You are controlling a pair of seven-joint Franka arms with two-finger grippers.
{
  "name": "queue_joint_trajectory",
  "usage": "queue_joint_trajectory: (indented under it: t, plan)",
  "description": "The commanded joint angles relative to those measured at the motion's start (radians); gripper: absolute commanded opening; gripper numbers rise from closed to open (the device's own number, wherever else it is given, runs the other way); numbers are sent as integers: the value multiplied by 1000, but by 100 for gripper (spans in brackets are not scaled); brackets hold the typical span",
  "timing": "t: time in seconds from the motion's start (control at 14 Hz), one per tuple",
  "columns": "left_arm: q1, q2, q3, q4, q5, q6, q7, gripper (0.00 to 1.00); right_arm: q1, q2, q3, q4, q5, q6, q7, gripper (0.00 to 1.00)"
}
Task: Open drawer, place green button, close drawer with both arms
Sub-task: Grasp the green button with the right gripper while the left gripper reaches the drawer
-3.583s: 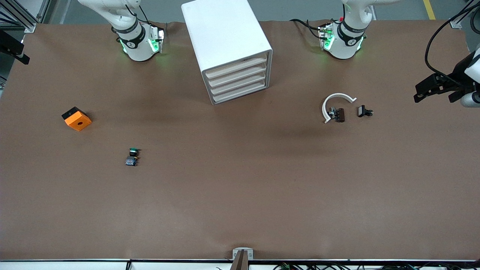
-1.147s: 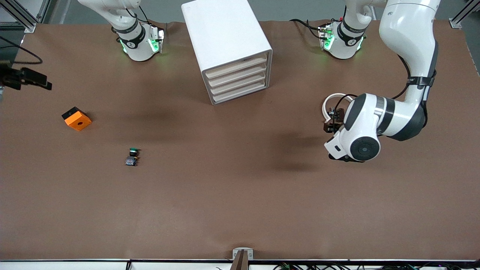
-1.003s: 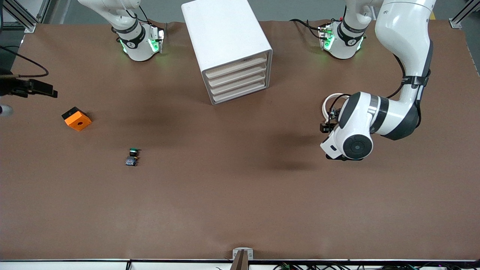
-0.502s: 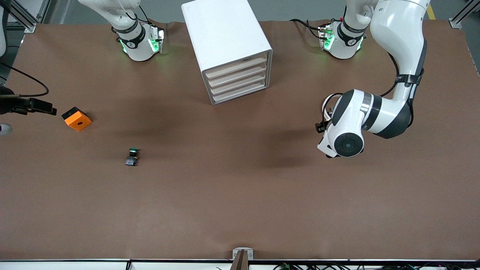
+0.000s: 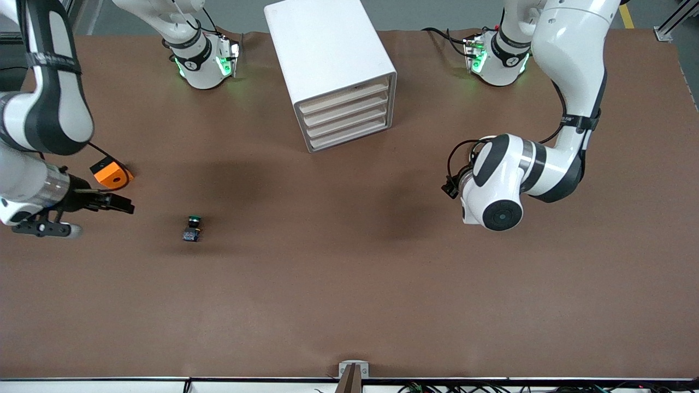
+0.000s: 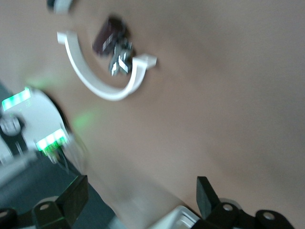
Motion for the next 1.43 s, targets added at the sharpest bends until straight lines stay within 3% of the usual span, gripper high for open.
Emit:
queue_joint_trajectory:
  t: [0.0, 0.29, 0.57, 0.79, 1.0, 1.36]
  plan:
    - [12, 51, -3, 35, -105, -14, -171, 100, 31, 9, -1, -103, 18, 159, 35, 100]
    - [36, 143, -1, 120, -344, -13, -348, 100, 81, 96, -1, -120, 18, 285, 94, 100]
    - [47, 180, -1, 128, -498, -13, -497, 100, 94, 164, 0, -125, 18, 347, 107, 100]
    - [53, 222, -3, 121, -539, -23, -610, 100, 104, 208, -1, -138, 18, 394, 144, 100]
    - [44, 251, -5, 119, -594, -97, -684, 100, 127, 236, -1, -192, 18, 527, 148, 100]
    - [9, 295, -66, 118, -625, -158, -761, 100, 140, 282, 0, -201, 18, 589, 148, 100]
